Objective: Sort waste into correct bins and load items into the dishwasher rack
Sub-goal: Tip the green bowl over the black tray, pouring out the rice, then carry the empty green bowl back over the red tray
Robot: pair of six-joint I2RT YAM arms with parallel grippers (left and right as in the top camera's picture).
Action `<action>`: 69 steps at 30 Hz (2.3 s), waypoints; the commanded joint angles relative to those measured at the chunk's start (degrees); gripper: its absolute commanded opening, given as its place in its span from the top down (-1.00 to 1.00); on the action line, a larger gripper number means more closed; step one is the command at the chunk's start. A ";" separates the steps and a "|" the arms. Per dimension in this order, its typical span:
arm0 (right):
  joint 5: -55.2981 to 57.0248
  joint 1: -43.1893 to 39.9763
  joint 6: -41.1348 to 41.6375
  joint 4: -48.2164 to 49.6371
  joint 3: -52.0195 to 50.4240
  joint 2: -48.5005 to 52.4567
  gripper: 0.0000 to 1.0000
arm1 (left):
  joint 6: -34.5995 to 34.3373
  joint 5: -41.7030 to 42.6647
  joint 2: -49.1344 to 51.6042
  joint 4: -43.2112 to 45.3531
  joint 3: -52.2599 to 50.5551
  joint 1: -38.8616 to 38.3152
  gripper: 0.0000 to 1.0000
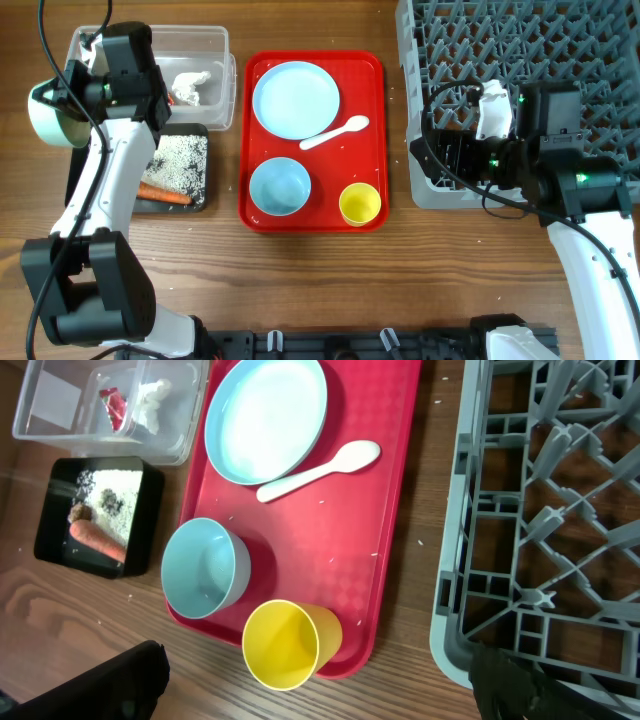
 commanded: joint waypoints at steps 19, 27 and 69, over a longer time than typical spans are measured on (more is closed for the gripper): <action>0.55 0.04 -0.83 -0.72 -0.07 0.44 -0.99 | 6.95 -1.51 0.68 2.34 0.00 0.09 0.92; 0.59 0.04 -1.20 -1.18 -0.07 0.44 -0.99 | 14.69 -3.39 0.68 14.12 0.00 -2.03 0.92; 0.35 0.04 -0.04 -0.96 -0.07 0.44 -1.00 | -51.30 19.93 -0.63 -19.78 0.02 -22.91 0.92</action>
